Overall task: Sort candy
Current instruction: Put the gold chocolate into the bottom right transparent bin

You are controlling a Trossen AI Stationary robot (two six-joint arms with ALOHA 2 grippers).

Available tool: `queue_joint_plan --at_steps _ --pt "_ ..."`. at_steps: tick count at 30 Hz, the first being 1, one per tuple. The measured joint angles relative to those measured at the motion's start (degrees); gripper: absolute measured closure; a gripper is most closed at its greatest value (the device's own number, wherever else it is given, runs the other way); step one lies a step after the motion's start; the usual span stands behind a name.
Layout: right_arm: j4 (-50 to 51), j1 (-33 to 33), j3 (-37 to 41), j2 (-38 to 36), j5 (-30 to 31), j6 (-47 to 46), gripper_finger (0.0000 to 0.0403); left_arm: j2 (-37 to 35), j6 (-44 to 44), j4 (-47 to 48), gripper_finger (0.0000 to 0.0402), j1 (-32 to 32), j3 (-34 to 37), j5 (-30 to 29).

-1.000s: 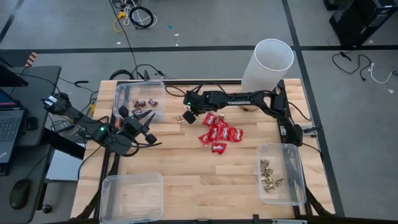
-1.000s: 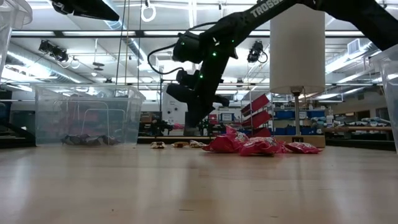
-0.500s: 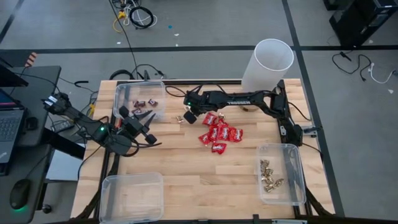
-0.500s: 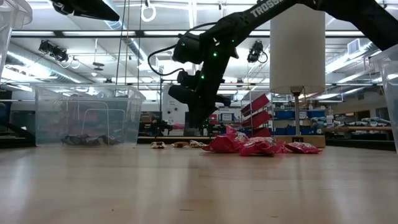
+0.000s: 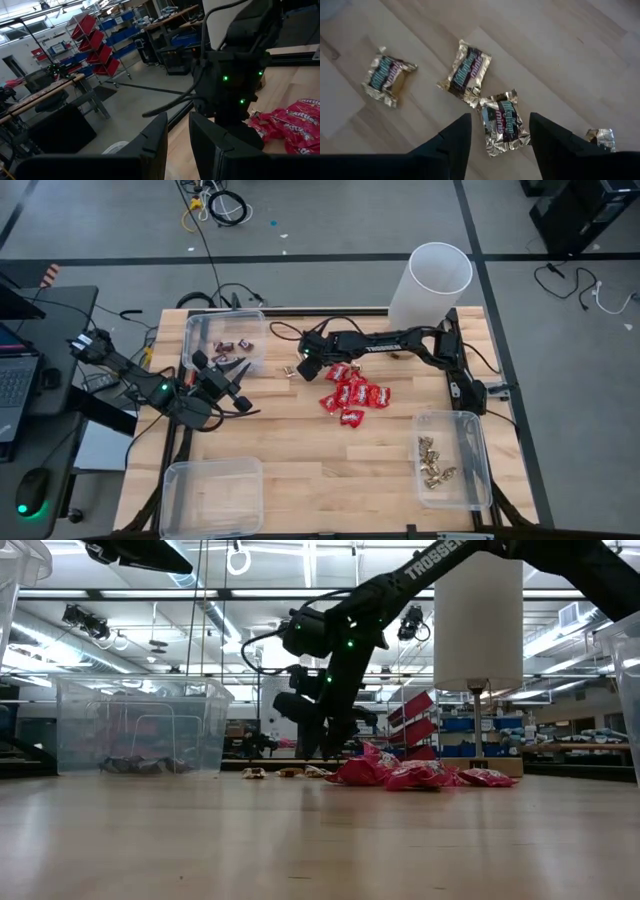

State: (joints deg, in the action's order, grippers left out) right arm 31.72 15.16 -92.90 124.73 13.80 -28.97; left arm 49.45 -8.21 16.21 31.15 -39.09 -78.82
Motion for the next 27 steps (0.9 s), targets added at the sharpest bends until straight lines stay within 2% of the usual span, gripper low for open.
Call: queue_joint_plan --at_steps 6,11,18,22,27 --pt "-3.38 0.0 2.65 -0.07 0.0 0.82 0.0205 0.0 0.0 0.01 0.0319 0.0 0.0 -0.01" --pt "-5.18 0.0 5.11 -0.07 0.0 6.29 0.0201 0.0 0.0 0.01 0.0319 0.0 0.0 -0.01" --pt "-8.13 0.0 7.75 -0.22 -1.35 8.79 0.0202 0.0 0.0 0.02 0.0319 0.01 0.0 -0.01" --pt "-8.26 0.0 7.91 -0.24 -1.53 8.83 0.0218 0.0 0.0 0.0 0.0319 0.01 0.0 -0.01" --pt "-8.12 -0.01 7.93 -0.24 -1.69 8.28 0.0266 0.0 0.0 0.01 0.0319 0.0 0.0 -0.01"
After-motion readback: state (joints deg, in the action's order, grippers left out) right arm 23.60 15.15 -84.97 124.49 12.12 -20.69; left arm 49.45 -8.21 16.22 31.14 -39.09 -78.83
